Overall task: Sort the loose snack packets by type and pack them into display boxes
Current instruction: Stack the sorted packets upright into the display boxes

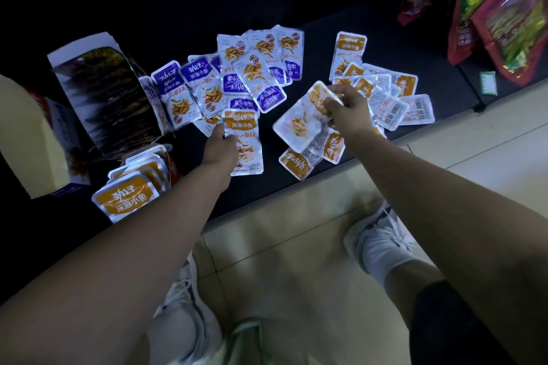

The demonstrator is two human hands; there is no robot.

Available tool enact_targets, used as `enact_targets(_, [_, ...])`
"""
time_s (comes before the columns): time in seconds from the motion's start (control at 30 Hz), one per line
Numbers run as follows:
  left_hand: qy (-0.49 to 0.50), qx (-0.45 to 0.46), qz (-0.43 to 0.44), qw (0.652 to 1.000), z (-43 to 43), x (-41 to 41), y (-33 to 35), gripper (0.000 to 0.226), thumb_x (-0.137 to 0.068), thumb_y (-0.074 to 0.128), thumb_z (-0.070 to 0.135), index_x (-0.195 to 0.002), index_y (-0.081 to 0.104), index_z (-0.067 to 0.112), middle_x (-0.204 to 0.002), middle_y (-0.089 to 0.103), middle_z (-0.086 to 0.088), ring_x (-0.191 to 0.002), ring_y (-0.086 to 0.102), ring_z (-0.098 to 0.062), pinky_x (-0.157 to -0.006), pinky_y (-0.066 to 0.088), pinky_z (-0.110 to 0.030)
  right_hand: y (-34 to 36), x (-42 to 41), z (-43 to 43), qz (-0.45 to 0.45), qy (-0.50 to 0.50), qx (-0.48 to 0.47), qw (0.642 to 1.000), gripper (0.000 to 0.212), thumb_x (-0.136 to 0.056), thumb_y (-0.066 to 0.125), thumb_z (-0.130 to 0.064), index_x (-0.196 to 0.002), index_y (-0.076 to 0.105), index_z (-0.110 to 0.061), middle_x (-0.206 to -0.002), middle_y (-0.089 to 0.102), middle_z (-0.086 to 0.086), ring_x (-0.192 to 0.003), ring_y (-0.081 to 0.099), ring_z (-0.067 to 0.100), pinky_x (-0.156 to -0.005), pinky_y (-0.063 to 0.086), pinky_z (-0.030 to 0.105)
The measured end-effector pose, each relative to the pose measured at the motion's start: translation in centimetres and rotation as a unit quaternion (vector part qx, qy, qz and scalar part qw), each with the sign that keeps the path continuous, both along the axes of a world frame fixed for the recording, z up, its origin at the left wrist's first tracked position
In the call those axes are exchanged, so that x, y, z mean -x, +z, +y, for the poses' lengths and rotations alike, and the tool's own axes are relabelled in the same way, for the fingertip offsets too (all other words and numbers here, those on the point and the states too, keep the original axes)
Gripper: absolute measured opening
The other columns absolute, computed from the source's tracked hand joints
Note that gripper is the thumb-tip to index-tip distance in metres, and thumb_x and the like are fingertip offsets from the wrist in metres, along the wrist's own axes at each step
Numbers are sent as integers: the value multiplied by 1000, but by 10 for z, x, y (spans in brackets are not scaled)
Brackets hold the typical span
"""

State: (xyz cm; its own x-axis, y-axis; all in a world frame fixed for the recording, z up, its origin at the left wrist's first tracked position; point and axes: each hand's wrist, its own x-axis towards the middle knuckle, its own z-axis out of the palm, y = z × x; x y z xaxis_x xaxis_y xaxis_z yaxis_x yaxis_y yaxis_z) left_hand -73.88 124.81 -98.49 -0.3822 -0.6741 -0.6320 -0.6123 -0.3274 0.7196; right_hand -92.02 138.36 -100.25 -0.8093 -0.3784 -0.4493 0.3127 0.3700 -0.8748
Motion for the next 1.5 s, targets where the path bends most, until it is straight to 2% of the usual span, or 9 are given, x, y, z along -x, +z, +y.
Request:
enact_targets(0.3, [-55,-59,40,996,17,13,10,21,-100,47,34,-110,59,20,-102,69,-2,-85,67,-16,-71,54,-28,14,-36,-24,-49,195,31,979,11,-88,64,0,-92,62,-10,-86,65,9,-76,66,21,-65,59,32])
enact_targets(0.4, [-90,-42,42,994,19,11,8,30,-90,66,16,-117,58,9,-106,67,-5,-79,66,-11,-57,52,-19,8,-38,-27,-30,184,21,982,9,-88,65,-3,-96,64,-7,-82,64,8,-74,65,20,-66,58,32])
enact_targets(0.47, [-75,-32,28,996,15,6,3,33,-89,67,12,-120,58,5,-111,67,-8,-87,67,-18,-66,54,-24,-2,-30,-22,45,171,-59,982,16,-89,64,-6,-104,63,-11,-93,64,10,-85,64,23,-79,56,41])
enact_targets(0.6, [-11,-24,14,1000,7,-1,-8,32,-89,66,9,-120,58,7,-117,66,-11,-100,66,-25,-79,52,-34,-19,-16,1,222,317,-339,858,71,-76,78,-33,-135,42,-17,-131,45,10,-120,45,29,-96,45,43])
enact_targets(0.7, [3,-24,11,1000,6,-2,-15,34,-90,63,8,-124,56,7,-119,65,-10,-100,65,-23,-75,51,-32,-28,-22,10,266,382,-366,806,91,-65,82,-49,-136,37,-14,-132,38,12,-121,37,31,-96,39,42])
enact_targets(1.1, [-8,-25,-5,1000,6,-2,-10,33,-92,61,10,-125,54,9,-120,64,-7,-99,63,-20,-68,49,-26,-16,-17,12,306,278,-259,873,67,-66,84,-22,-120,48,-6,-119,48,13,-110,41,27,-84,34,27])
enact_targets(1.3, [4,-53,-14,999,6,1,-3,29,-95,57,10,-124,56,7,-119,63,-8,-96,62,-23,-75,48,-32,7,-18,-3,212,246,-45,945,11,-82,72,-6,-85,61,-6,-86,62,4,-74,58,11,-66,46,16])
enact_targets(1.4, [9,-83,-5,997,8,5,3,14,-96,52,8,-106,60,13,-102,64,-5,-78,62,-18,-64,49,-26,4,-26,-10,167,268,20,949,29,-78,64,12,-74,66,-17,-110,65,12,-100,65,22,-87,55,35])
enact_targets(1.5, [58,-132,11,990,7,7,5,18,-98,49,10,-85,59,18,-87,66,-5,-69,62,-17,-65,49,-29,7,-39,-15,147,282,55,946,20,-76,69,14,-78,70,-6,-142,42,12,-124,52,17,-94,53,29])
